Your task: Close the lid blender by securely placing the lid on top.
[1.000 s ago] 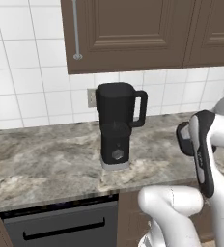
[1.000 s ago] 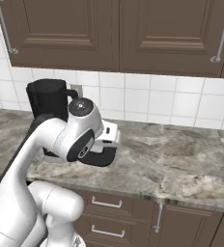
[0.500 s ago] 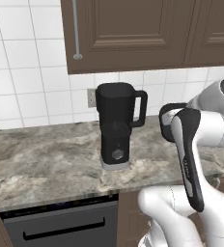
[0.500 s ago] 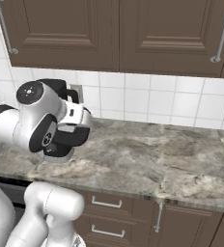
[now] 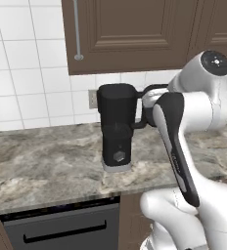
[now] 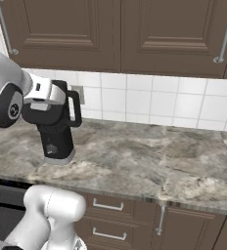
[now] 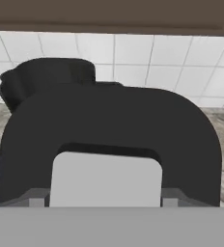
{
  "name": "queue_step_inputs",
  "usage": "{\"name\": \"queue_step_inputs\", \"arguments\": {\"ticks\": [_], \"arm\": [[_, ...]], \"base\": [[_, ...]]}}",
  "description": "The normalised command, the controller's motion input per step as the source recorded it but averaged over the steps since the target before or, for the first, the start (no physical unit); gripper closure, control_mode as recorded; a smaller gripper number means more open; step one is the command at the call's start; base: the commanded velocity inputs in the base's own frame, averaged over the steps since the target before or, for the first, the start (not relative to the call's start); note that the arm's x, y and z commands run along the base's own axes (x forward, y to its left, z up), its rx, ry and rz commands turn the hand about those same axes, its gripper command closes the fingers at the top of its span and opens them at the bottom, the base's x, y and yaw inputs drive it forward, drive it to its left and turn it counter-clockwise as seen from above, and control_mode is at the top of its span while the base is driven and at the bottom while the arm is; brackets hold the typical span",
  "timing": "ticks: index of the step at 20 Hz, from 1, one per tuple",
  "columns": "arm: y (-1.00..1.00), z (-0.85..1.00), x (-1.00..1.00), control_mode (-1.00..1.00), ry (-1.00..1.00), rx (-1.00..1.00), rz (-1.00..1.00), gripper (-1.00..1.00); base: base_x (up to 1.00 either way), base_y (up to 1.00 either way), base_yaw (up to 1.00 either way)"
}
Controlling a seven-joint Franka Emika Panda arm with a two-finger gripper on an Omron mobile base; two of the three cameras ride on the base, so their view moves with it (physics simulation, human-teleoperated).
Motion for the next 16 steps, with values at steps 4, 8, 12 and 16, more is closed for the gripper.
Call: {"name": "queue_step_inputs", "arguments": {"ticks": [4,8,12,16], "arm": [[0.57,0.46,0.05,-1.0,-0.01,0.0,0.0,1.0],[0.49,0.39,0.23,-1.0,0.0,0.0,0.0,1.0],[0.2,0.12,0.39,-1.0,0.0,0.0,0.0,1.0],[0.01,0.0,0.58,-1.0,0.04,0.0,0.0,1.0]], "base": [[0.0,0.0,0.0],[0.0,0.0,0.0],[0.0,0.0,0.0],[0.0,0.0,0.0]]}}
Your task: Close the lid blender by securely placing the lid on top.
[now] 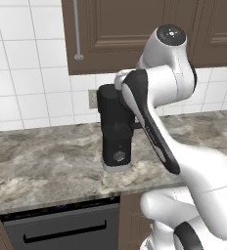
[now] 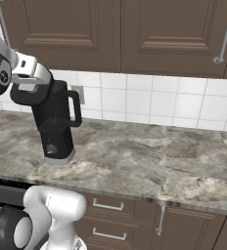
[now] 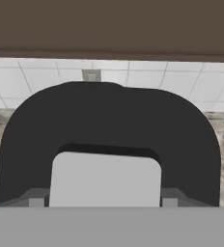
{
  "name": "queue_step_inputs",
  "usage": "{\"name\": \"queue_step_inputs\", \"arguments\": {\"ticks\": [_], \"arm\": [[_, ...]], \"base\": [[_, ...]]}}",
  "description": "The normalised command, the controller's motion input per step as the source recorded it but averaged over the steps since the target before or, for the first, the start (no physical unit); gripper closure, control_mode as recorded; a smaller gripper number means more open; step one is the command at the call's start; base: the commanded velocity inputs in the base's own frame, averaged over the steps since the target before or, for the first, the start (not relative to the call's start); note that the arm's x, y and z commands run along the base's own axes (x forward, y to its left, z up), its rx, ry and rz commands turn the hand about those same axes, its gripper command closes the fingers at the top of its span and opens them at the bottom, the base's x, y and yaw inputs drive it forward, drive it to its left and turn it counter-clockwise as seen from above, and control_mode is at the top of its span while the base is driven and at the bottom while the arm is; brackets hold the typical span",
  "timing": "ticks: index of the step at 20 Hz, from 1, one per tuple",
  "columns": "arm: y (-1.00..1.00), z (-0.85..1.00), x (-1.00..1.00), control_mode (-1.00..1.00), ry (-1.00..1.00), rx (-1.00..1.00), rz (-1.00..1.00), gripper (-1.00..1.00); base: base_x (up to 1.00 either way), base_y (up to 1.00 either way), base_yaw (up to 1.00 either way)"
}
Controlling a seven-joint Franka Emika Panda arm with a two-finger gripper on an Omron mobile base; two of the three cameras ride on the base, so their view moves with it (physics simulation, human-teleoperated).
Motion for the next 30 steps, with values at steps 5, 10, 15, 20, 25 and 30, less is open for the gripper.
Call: {"name": "queue_step_inputs", "arguments": {"ticks": [5,10,15,20,25,30], "arm": [[0.17,0.13,0.41,-1.0,0.01,0.0,0.0,1.0],[0.32,0.31,0.24,-1.0,0.03,-0.01,0.0,1.0],[0.11,0.03,0.4,-1.0,0.02,0.0,0.0,1.0],[0.02,0.0,0.44,-1.0,0.0,0.0,0.0,1.0],[0.0,0.0,0.28,-1.0,0.0,0.0,0.0,1.0],[0.0,0.0,0.22,-1.0,0.0,0.0,0.0,1.0]], "base": [[0.0,0.0,0.0],[0.0,0.0,0.0],[0.0,0.0,0.0],[0.0,0.0,0.0],[0.0,0.0,0.0],[0.0,0.0,0.0]]}}
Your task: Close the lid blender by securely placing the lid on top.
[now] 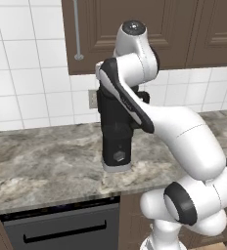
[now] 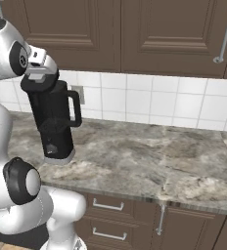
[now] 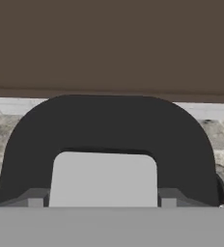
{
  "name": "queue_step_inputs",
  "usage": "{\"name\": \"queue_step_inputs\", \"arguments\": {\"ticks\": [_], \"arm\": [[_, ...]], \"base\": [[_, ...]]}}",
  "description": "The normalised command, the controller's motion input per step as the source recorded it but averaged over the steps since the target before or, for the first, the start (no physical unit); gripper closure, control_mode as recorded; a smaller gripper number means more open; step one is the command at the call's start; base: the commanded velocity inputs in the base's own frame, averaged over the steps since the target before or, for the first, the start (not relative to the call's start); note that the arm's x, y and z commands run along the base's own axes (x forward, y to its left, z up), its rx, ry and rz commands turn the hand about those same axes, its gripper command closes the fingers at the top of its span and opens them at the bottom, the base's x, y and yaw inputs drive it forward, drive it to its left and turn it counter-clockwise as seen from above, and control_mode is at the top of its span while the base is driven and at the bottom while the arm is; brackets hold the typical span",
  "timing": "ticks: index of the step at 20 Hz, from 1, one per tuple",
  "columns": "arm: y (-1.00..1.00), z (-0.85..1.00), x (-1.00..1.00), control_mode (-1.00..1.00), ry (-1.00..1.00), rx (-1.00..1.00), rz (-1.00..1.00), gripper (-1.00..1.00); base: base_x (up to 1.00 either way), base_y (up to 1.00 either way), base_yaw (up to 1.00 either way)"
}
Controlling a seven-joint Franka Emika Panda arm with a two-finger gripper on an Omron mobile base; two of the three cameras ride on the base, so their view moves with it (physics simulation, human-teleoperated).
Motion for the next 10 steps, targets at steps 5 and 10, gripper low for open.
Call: {"name": "queue_step_inputs", "arguments": {"ticks": [5,10], "arm": [[0.0,0.0,0.23,-1.0,0.0,0.0,0.0,1.0],[0.0,0.0,0.11,-1.0,0.02,0.0,0.0,1.0]], "base": [[0.0,0.0,0.0],[0.0,0.0,0.0]]}}
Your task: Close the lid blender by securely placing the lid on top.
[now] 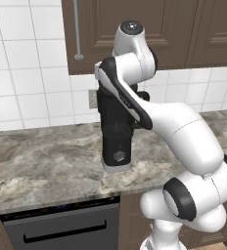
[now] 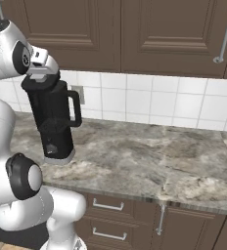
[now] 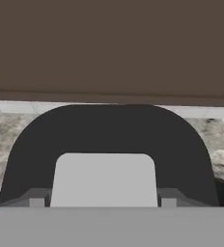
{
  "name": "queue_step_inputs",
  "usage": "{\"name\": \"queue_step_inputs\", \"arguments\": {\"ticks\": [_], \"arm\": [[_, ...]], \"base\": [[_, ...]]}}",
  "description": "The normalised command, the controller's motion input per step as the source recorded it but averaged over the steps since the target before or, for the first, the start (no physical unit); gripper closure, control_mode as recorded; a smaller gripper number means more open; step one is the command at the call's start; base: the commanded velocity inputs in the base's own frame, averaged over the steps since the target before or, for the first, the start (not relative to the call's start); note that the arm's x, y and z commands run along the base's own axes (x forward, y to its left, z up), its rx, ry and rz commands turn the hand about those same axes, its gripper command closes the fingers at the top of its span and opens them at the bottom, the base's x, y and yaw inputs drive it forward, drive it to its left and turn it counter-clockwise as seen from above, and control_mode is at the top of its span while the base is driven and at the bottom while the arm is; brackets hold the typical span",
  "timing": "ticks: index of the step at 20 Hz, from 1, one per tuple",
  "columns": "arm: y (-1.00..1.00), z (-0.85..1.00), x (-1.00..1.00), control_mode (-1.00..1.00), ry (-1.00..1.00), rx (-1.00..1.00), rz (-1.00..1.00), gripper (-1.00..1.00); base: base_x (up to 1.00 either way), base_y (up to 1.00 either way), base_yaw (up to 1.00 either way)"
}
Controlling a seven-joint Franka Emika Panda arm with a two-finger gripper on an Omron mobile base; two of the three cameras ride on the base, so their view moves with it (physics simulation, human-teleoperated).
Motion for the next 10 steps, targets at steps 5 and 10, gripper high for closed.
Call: {"name": "queue_step_inputs", "arguments": {"ticks": [5,10], "arm": [[0.0,-0.02,0.17,-1.0,0.0,0.0,0.0,1.0],[-0.02,-0.3,-0.05,-1.0,0.05,-0.01,0.0,1.0]], "base": [[0.0,0.0,0.0],[0.0,0.0,0.0]]}}
